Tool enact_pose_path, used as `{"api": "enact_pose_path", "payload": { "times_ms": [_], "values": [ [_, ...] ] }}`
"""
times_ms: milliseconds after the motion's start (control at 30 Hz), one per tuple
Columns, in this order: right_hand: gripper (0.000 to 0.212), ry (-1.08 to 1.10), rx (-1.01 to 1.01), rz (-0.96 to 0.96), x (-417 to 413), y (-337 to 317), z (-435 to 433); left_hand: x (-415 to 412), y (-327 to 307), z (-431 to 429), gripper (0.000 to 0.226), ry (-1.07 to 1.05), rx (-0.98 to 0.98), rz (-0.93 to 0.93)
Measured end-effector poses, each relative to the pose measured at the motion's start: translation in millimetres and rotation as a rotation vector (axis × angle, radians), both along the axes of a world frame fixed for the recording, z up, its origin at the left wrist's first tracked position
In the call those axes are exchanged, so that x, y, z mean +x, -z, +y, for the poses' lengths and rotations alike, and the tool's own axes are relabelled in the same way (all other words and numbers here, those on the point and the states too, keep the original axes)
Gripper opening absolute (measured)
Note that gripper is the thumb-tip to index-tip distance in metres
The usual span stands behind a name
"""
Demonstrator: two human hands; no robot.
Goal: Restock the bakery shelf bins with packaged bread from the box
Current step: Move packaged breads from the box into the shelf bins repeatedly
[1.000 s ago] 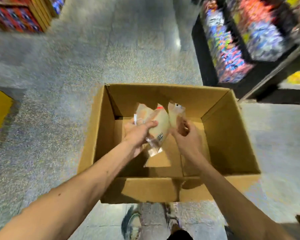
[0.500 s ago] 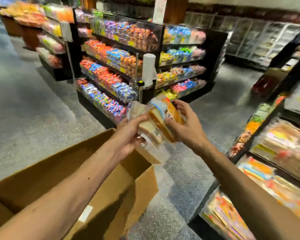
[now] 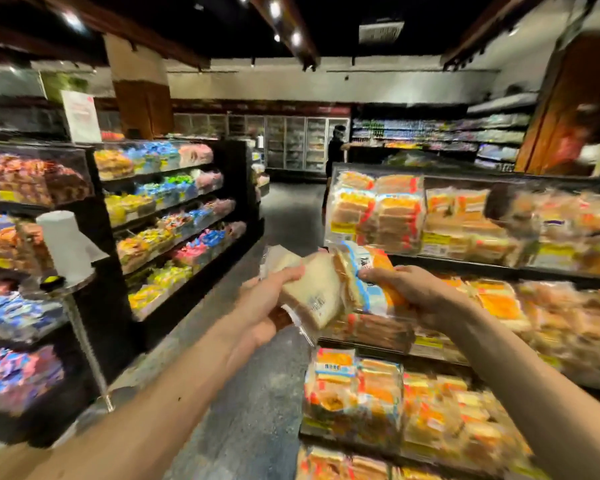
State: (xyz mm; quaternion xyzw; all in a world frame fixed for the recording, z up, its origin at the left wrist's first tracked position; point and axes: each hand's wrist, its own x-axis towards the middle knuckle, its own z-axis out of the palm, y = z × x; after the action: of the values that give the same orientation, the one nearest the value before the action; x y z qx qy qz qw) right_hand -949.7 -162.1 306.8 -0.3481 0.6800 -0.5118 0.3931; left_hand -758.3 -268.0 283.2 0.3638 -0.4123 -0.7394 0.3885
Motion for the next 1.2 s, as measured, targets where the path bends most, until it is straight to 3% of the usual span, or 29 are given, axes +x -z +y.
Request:
{"api": "enact_pose_path", "payload": {
  "times_ms": [100, 233, 333, 500, 767, 800, 900, 1033, 1200],
  "values": [
    [0.045, 0.134, -0.020, -0.034, -59, 3, 8, -59, 5, -4, 0.052, 0.055, 0.020, 0.001],
    [0.033, 0.242, -0.043, -0.152, -117, 9, 4, -121, 6, -18, 0.065, 0.085, 0.041, -0.018],
    [0.018, 0.259, -0.118, -0.302, -149, 19, -13, -150, 6, -38, 0.060, 0.106, 0.042, -0.043],
    [0.027, 0.294, -0.126, -0.454, -183, 29, -57, -183, 12, -92, 0.056, 0.163, 0.031, -0.076],
    [0.026, 0.378, -0.197, -0.478, -219, 16, -145, -220, 4, -200, 0.040, 0.296, 0.008, -0.056],
    [0.029, 0.416, -0.230, -0.485, -222, 9, -158, -223, 0, -215, 0.038, 0.321, 0.000, -0.052],
    [0.069, 0.461, -0.380, -0.522, -240, -10, -198, -234, -14, -254, 0.034, 0.368, -0.047, -0.026],
    [0.008, 0.483, -0.450, -0.525, -254, -35, -250, -241, -22, -290, 0.034, 0.390, -0.046, -0.010],
    [0.012, 0.536, -0.428, -0.543, -259, -55, -319, -243, -25, -322, 0.053, 0.387, -0.058, 0.003]
  ]
}}
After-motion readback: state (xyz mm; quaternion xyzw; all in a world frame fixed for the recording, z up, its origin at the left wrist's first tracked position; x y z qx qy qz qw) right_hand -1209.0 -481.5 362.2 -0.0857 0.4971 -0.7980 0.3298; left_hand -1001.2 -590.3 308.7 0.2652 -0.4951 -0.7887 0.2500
